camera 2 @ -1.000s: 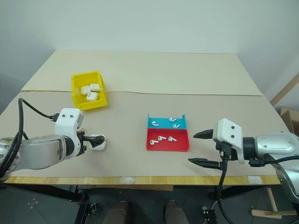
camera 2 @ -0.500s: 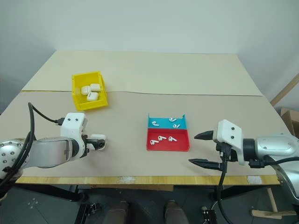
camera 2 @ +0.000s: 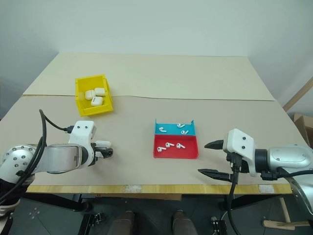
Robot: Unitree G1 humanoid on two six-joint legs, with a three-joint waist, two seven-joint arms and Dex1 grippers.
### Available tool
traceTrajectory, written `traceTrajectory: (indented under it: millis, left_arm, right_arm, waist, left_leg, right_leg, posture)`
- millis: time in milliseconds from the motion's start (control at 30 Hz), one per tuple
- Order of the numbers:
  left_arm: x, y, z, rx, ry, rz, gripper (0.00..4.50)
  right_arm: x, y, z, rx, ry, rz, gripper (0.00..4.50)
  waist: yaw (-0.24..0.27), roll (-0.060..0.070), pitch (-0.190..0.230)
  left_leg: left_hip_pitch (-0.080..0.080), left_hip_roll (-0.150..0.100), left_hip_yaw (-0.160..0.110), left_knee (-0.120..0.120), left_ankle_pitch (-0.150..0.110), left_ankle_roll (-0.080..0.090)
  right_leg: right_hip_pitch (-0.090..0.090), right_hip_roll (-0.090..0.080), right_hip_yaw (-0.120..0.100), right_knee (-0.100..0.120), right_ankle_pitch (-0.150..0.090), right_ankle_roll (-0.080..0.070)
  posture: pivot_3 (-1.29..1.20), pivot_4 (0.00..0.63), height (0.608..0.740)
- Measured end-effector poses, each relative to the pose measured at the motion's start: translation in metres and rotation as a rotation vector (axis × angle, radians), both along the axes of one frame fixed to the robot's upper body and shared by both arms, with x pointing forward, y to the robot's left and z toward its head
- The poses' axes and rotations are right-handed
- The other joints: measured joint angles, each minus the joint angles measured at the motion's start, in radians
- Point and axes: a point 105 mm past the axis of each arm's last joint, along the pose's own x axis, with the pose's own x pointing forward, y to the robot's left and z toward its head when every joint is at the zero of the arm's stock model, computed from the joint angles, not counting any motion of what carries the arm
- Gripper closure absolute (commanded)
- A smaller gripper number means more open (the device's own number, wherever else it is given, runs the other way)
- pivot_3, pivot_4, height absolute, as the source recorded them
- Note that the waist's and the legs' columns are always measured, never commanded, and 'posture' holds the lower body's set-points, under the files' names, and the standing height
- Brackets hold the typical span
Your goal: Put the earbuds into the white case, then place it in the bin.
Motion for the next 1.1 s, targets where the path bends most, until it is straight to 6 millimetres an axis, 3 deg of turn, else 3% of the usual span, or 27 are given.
traceTrajectory:
  millis: [100,267,300,467,833,1100]
  left_arm:
    - [0.000,0.000,0.000,0.004,0.003,-0.004,0.18]
    - [0.003,0.000,0.001,0.005,0.004,-0.002,1.61]
    - [0.003,0.000,0.002,0.007,0.001,-0.002,1.69]
    - [0.005,-0.003,0.006,0.004,-0.016,-0.009,1.69]
    - [0.005,-0.002,0.006,0.012,-0.014,-0.006,1.69]
    - [0.007,0.011,0.016,0.104,-0.022,-0.030,1.69]
  right_arm:
    - [0.000,0.000,-0.001,0.000,0.003,-0.005,0.00]
    - [0.000,-0.001,-0.002,0.000,0.007,-0.009,0.00]
    - [0.000,-0.001,-0.002,0.000,0.007,-0.011,0.00]
    - [0.000,-0.001,-0.002,0.000,0.004,-0.016,0.00]
    - [0.000,-0.001,-0.003,0.000,0.003,-0.021,0.00]
    - [-0.002,-0.003,-0.005,-0.001,0.016,-0.021,0.00]
  waist:
    - [0.000,0.000,0.000]
    - [0.000,0.000,0.000]
    - [0.000,0.000,0.000]
    - [0.003,0.000,-0.001]
    - [0.003,0.000,-0.001]
    - [0.000,-0.001,-0.001]
  left_leg:
    - [0.000,0.000,0.000,0.000,0.000,0.000]
    - [0.000,0.000,0.000,0.000,0.000,0.000]
    - [0.000,0.000,0.000,0.000,0.000,0.000]
    - [0.008,0.000,0.000,0.000,0.000,0.000]
    - [0.008,0.000,-0.001,-0.001,0.000,0.000]
    - [0.007,0.000,-0.001,-0.001,0.000,0.000]
  right_leg:
    - [0.000,0.000,0.000,0.000,0.000,0.000]
    - [0.000,0.000,0.000,0.000,0.000,0.000]
    - [0.000,0.000,0.000,0.000,0.000,0.000]
    - [0.010,0.000,-0.001,-0.004,0.000,0.000]
    - [0.011,0.000,-0.001,-0.005,0.000,0.001]
    - [0.010,0.000,-0.002,-0.006,0.000,0.001]
  posture:
    - [0.00,0.150,0.740]
    - [0.00,0.150,0.740]
    - [0.00,0.150,0.740]
    - [0.00,0.150,0.740]
    - [0.00,0.150,0.740]
    - [0.00,0.150,0.740]
